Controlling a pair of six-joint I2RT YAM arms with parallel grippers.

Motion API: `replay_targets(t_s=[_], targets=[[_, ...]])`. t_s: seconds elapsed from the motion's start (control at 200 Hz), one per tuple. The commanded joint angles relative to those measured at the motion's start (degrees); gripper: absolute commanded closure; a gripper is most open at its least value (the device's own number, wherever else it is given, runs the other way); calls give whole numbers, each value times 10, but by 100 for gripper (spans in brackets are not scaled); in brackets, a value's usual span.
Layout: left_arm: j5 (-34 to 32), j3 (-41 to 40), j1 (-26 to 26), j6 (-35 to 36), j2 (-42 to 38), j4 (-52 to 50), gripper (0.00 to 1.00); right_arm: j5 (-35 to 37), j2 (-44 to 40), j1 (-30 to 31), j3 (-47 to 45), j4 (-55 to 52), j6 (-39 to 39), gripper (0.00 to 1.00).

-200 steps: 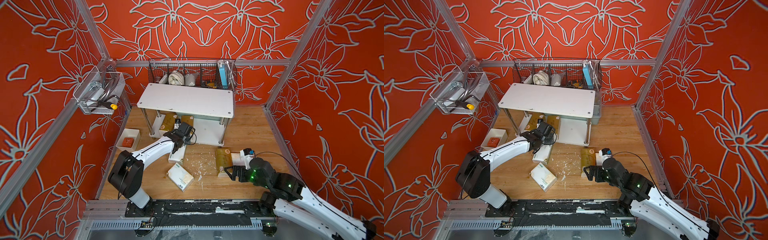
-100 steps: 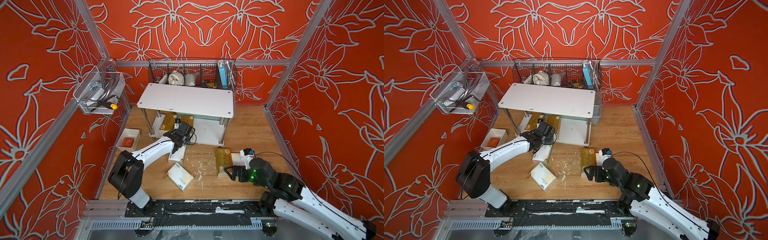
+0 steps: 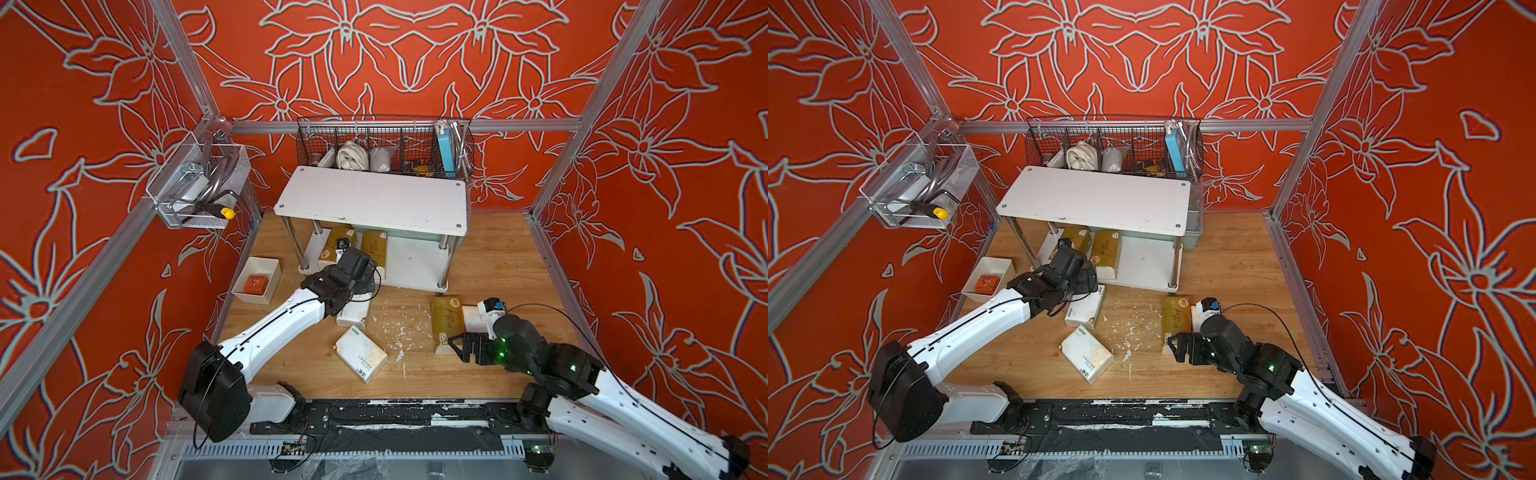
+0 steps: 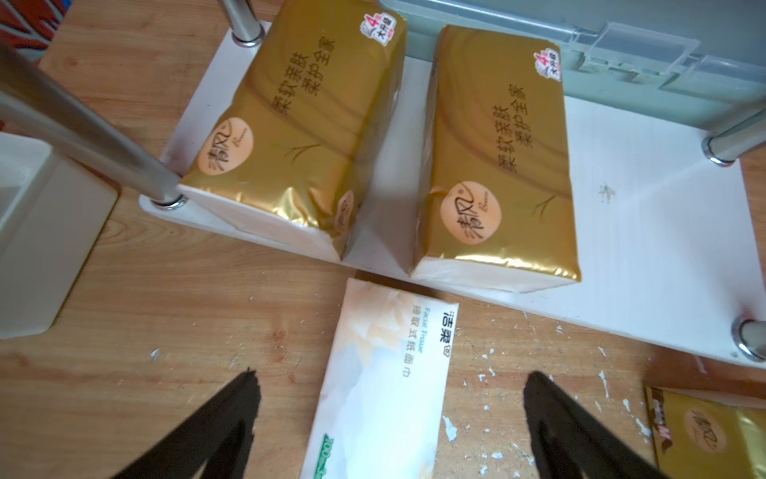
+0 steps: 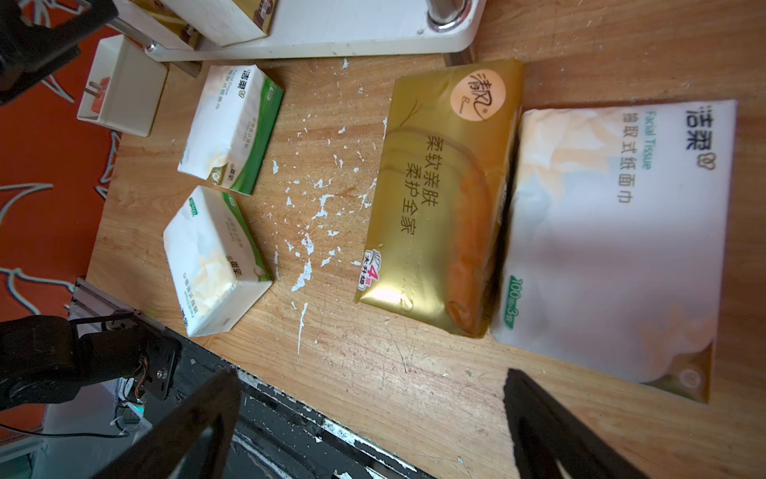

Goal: Place the tissue boxes on the shelf by color
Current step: Place a box of tissues on the shelf, then adjust the box of tissues on the shelf.

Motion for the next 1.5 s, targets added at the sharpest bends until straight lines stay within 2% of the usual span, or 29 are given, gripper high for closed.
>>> replay_targets(t_s=[0.0, 0.135, 0.37, 0.641, 1.021, 1.496], targets=[[-44, -23, 12, -11, -24, -23, 1, 12, 2, -2, 4, -9, -3, 1], [-51, -41, 55, -23, -33, -22, 1, 7, 8, -2, 8, -3, -6, 1], [-16, -51, 146, -19, -12, 8, 1, 6, 13, -2, 11, -2, -9, 1], [27, -40, 204, -1, 33, 44, 1, 4, 24, -2, 10, -1, -11, 1], [71, -18, 209, -11, 73, 63, 1, 6, 28, -2, 11, 0, -11, 1], [81, -9, 209, -10, 97, 72, 1, 12, 23, -2, 10, -6, -11, 1]])
